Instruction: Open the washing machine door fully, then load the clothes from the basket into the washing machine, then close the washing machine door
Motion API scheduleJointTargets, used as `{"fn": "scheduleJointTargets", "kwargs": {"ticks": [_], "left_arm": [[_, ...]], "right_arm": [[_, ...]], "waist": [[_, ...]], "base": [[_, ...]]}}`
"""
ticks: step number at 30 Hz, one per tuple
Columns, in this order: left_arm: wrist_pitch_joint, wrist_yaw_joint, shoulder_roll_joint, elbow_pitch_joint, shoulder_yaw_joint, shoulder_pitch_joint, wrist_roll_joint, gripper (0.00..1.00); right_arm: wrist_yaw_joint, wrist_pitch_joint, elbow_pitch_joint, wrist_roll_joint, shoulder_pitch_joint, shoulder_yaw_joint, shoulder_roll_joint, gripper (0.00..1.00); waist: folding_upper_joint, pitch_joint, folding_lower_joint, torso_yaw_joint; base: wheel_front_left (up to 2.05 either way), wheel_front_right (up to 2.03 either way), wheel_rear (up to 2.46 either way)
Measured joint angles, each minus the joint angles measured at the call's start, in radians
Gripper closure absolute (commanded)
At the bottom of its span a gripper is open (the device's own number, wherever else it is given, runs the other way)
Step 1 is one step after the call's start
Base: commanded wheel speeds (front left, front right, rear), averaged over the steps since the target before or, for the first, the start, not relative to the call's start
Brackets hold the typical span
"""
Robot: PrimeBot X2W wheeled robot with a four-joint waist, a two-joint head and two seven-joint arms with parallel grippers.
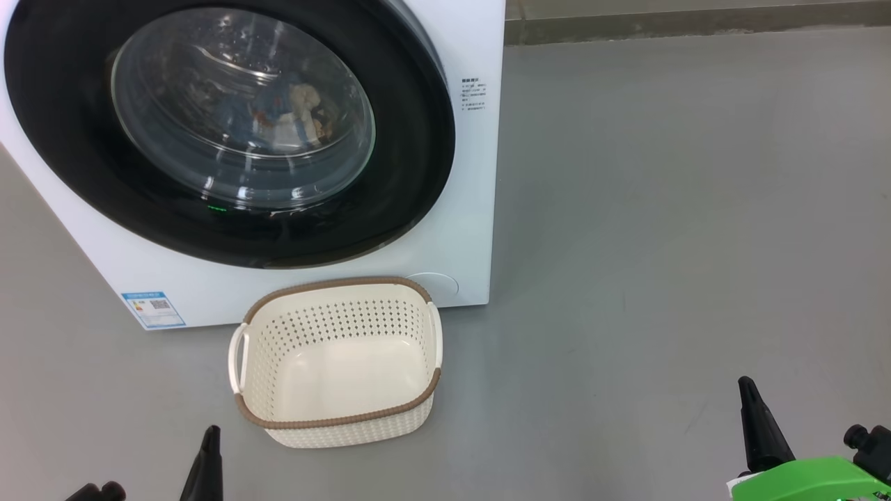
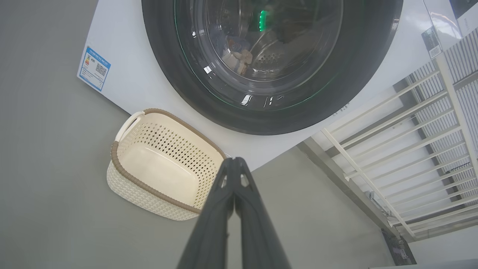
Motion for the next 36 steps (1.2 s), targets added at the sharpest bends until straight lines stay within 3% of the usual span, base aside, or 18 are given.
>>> {"fn": "scheduleJointTargets", "kwargs": {"ticks": [36], "left_arm": [[0.110,0.000,0.000,0.017,0.042,-0.044,-0.365,1.00]], "right_arm": [[-0.001,0.105,0.011,0.446,-0.029,0.014,-0.002,1.00]], "waist": [[0.0000,0.007,0.0000,-0.002]], "base": [[0.00,0.00,0.00]]}}
